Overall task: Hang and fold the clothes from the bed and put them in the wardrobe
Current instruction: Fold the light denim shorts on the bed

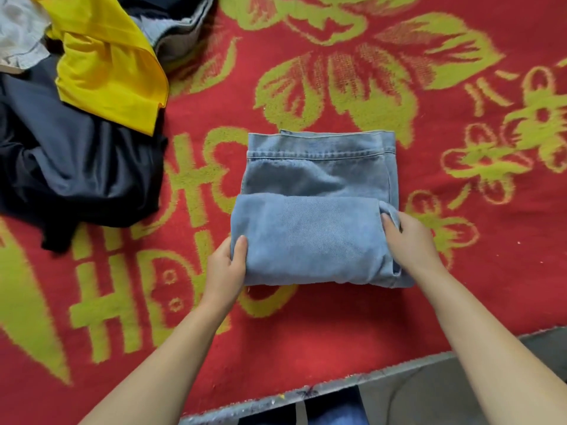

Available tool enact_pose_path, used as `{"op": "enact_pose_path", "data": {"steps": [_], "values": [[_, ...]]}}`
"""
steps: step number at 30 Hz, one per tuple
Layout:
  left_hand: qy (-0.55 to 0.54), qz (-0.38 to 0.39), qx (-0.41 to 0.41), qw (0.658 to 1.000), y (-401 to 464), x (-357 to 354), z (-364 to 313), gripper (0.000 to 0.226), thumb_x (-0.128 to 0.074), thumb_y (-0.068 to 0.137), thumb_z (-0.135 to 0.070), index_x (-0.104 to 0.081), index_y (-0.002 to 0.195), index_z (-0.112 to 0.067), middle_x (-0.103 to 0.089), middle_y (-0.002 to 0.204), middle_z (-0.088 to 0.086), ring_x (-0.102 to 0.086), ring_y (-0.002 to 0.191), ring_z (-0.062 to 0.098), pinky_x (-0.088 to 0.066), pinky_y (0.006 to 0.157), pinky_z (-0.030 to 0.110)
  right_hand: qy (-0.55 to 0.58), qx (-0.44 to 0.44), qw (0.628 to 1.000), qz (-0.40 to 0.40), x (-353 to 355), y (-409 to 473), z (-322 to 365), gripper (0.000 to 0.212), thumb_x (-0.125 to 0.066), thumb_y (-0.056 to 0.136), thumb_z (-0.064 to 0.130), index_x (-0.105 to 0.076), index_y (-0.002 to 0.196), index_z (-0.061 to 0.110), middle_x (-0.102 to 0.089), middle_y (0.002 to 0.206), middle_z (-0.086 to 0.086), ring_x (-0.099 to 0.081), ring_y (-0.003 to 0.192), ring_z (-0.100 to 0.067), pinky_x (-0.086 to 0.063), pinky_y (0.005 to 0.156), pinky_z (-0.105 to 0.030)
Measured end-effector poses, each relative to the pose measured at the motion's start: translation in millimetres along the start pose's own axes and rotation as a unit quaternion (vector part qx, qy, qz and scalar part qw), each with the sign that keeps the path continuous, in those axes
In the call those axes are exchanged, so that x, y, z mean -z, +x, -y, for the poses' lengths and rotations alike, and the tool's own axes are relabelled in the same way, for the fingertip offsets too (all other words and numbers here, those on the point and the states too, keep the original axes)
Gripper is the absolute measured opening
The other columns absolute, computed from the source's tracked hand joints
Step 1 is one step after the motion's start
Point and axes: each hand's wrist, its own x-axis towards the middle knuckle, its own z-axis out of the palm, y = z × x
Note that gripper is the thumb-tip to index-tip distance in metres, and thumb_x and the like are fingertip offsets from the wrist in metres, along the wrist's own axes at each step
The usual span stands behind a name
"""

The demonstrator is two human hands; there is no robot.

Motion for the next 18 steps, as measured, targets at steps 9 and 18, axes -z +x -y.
{"op": "enact_pose_path", "data": {"steps": [9, 18], "values": [[0.256, -0.019, 0.096, 0.962, -7.3, -24.7, 21.6, 0.025, -0.043, 0.098, -0.032, -0.046, 0.110, -0.010, -0.065, 0.100, 0.019, -0.060, 0.093, 0.042, -0.048, 0.077, 0.046, -0.116, -0.033, 0.993, 0.014, -23.9, 11.1, -16.8, 0.036, -0.040, 0.099, 0.043, -0.056, 0.100, 0.010, -0.063, 0.092, -0.010, -0.059, 0.092, -0.035, -0.040, 0.068, -0.037], [0.483, 0.066, -0.339, 0.805, -47.2, -52.6, 4.7, 0.104, -0.065, 0.066, -0.059, -0.023, 0.150, -0.014, -0.023, 0.154, 0.020, -0.019, 0.144, 0.033, -0.018, 0.104, 0.072, -0.361, 0.336, 0.865, 0.090, -57.8, -75.9, -5.5, 0.100, -0.061, 0.075, 0.061, -0.004, 0.152, 0.031, -0.004, 0.161, -0.011, -0.003, 0.146, -0.039, -0.013, 0.107, -0.071]]}}
